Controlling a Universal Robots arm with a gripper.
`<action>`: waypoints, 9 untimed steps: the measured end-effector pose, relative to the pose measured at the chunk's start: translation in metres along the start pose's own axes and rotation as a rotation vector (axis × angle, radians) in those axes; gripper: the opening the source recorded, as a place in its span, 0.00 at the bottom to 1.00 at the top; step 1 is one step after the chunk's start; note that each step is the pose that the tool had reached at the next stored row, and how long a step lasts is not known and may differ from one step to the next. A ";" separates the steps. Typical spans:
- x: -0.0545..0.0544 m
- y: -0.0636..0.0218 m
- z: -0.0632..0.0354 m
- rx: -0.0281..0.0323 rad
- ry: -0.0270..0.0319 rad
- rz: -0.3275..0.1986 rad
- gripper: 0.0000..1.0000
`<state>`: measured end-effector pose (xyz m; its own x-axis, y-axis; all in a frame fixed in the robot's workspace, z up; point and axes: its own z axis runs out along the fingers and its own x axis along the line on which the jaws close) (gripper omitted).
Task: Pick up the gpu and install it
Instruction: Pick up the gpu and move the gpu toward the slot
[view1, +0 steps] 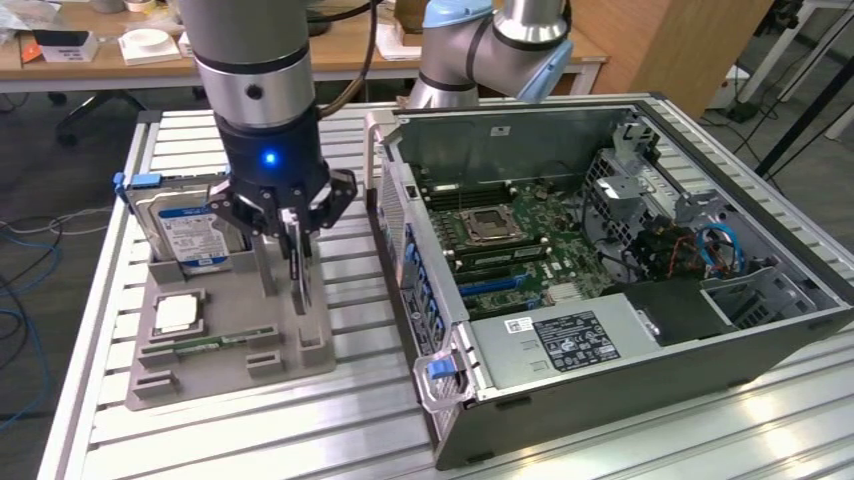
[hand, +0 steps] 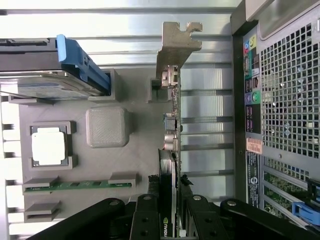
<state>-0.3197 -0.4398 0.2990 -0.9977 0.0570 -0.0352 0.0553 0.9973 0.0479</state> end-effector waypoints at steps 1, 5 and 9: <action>0.000 0.0001 -0.0010 0.0000 0.0000 0.000 0.26; 0.000 0.0002 -0.0046 0.0000 0.0000 0.000 0.26; 0.000 0.0004 -0.0082 0.0000 0.0001 0.000 0.26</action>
<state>-0.3197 -0.4397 0.3072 -0.9978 0.0571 -0.0352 0.0553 0.9973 0.0479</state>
